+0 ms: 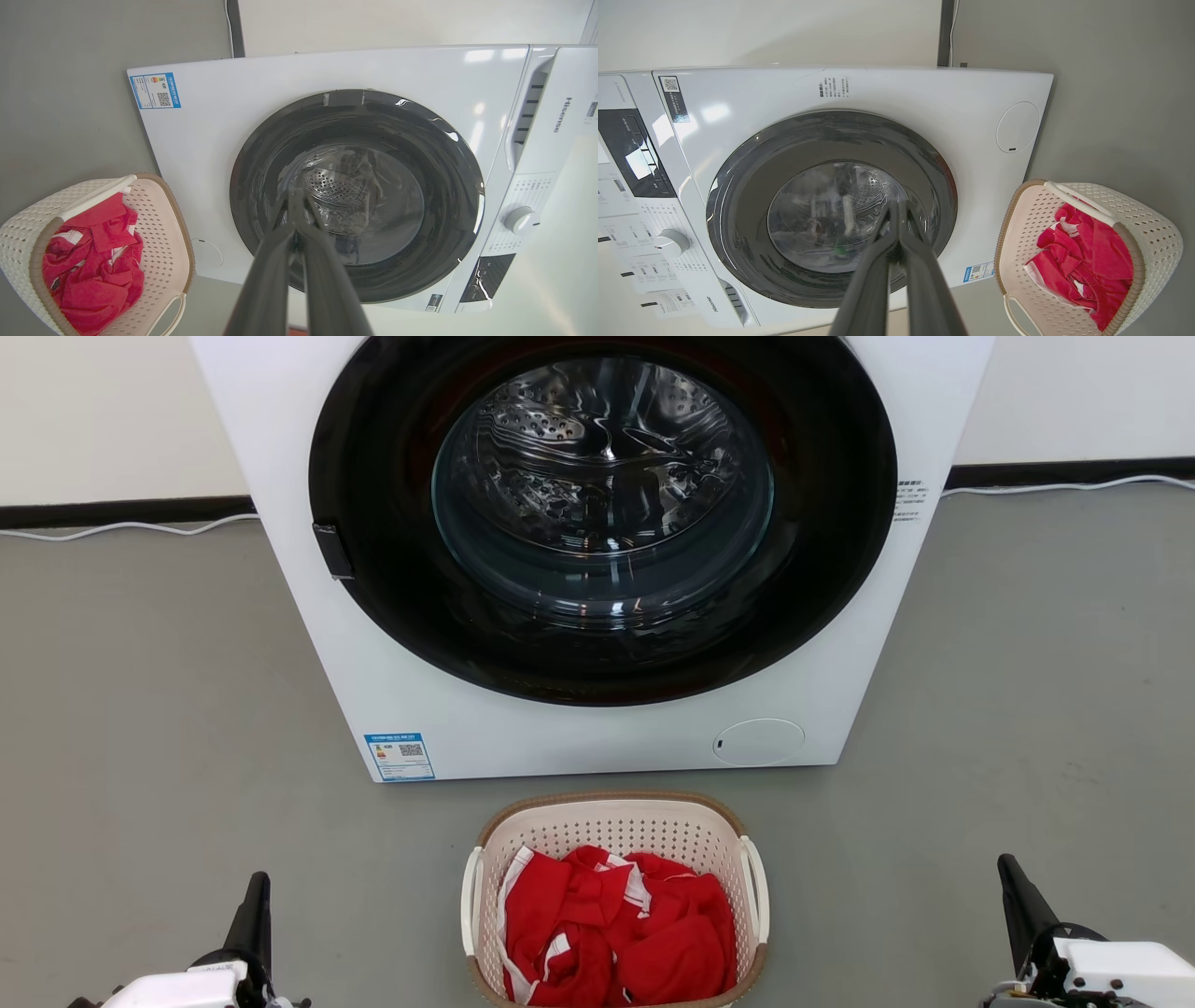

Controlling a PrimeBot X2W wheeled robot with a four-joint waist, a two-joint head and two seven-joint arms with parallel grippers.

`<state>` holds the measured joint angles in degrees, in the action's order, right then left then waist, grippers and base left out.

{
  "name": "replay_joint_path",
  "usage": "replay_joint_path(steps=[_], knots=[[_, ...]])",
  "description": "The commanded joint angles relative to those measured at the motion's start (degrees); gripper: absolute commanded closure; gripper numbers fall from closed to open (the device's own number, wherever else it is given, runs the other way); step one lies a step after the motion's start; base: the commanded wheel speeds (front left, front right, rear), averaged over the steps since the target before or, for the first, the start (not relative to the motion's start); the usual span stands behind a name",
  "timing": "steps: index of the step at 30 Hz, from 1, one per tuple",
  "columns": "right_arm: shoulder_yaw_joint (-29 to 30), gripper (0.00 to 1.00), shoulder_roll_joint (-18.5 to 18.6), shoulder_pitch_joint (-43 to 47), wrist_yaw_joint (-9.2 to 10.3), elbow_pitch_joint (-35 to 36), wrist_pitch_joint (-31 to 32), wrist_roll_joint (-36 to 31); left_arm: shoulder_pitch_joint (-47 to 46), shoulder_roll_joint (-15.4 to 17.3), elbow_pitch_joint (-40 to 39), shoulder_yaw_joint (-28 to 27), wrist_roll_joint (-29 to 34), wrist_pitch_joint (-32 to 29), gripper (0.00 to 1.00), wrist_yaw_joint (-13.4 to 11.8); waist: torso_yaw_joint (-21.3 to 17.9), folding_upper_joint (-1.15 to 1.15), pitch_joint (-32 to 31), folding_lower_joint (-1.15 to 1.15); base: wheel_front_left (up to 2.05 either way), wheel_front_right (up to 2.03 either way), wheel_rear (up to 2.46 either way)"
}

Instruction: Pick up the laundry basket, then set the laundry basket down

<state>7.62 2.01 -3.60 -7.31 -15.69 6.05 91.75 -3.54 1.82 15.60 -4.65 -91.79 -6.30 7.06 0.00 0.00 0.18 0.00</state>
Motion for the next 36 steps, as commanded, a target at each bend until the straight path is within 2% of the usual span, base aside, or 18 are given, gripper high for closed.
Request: replay_joint_path(steps=[1,31,32,33,36], knots=[[-1.1,1.00,0.9,-2.6,-0.18,1.7,0.4,0.4,-2.6,1.1,-1.6,-1.8,-0.4,-0.2,1.00,0.4,0.0,0.00,0.0,0.00,0.00,0.00,0.00],[-1.1,1.00,0.9,-2.6,-0.18,1.7,0.4,0.4,-2.6,1.1,-1.6,-1.8,-0.4,-0.2,1.00,0.4,0.0,0.00,0.0,0.00,0.00,0.00,0.00],[0.0,1.00,0.0,0.0,0.00,0.0,0.0,0.0,0.0,0.0,0.0,0.0,0.0,0.0,1.00,0.0,0.0,0.00,0.0,0.00,0.00,0.00,0.00],[0.0,0.00,-0.1,0.2,0.00,-0.4,0.0,0.0,0.2,-0.1,0.4,0.0,0.0,0.0,0.00,0.0,0.0,0.00,0.0,0.00,0.00,0.00,0.00],[-0.1,0.00,-0.7,1.2,0.01,-1.8,0.0,0.0,1.1,-0.8,1.8,0.2,0.0,0.0,0.00,0.0,0.0,0.00,0.0,0.00,0.00,0.00,0.00]])
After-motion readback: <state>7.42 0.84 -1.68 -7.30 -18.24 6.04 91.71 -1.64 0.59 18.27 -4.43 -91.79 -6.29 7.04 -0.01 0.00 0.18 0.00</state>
